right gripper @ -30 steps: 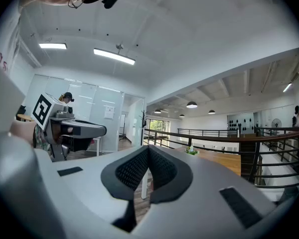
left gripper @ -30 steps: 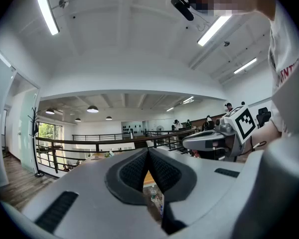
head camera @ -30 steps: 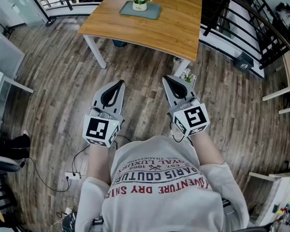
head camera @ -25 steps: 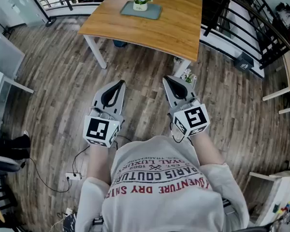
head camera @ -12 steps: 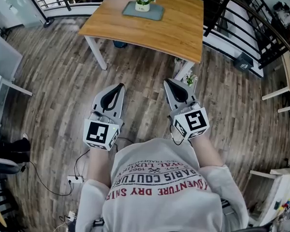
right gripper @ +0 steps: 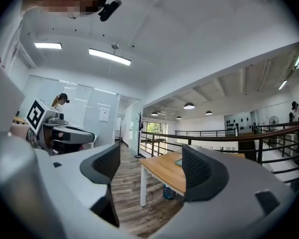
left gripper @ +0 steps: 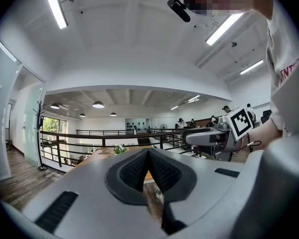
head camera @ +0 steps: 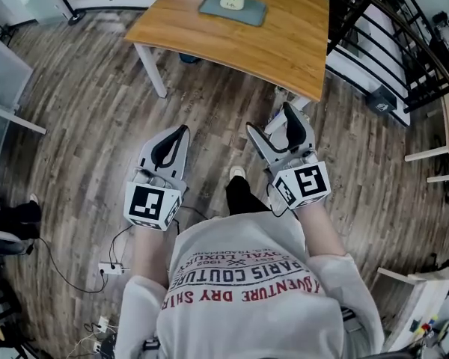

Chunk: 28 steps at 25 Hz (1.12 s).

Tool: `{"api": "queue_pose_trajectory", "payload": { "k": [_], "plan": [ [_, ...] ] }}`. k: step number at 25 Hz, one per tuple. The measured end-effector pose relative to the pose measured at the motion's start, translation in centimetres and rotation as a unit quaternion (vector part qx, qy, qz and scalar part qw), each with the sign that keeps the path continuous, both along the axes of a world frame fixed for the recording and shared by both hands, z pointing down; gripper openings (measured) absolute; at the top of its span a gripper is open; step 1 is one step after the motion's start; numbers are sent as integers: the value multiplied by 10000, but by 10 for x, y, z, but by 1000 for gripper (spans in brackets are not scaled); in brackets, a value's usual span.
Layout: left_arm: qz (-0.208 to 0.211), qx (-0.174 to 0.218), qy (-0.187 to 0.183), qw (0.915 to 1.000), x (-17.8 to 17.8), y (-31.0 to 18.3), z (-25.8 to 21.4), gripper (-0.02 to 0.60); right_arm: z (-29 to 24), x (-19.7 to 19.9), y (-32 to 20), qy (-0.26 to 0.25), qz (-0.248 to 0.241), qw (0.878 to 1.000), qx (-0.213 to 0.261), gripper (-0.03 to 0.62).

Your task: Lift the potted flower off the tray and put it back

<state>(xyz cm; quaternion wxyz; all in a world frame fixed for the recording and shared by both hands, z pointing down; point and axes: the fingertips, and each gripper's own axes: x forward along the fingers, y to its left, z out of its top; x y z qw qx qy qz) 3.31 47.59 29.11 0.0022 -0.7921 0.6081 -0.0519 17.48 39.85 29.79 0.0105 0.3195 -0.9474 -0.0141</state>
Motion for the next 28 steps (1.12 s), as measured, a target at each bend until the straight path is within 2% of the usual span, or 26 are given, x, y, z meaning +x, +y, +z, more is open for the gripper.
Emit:
{"api": "queue_pose_trajectory", "payload": {
  "k": [6, 13, 20, 28],
  "plan": [
    [-235, -68, -100, 9997, -19, -56, 12, 12, 18, -22, -67, -66, -236, 9995, -175, 377],
    [-527, -123, -123, 9985, -43, -160, 12, 12, 25, -53, -178, -19, -592, 9979, -269, 377],
    [-545, -80, -146, 9984, -45, -280, 10, 12, 30, -54, -294, 149, -684, 9971, -294, 377],
    [-355, -328, -154, 9987, -48, -369, 28, 12, 49, -54, -380, 285, -551, 9967, -524, 377]
  ]
}}
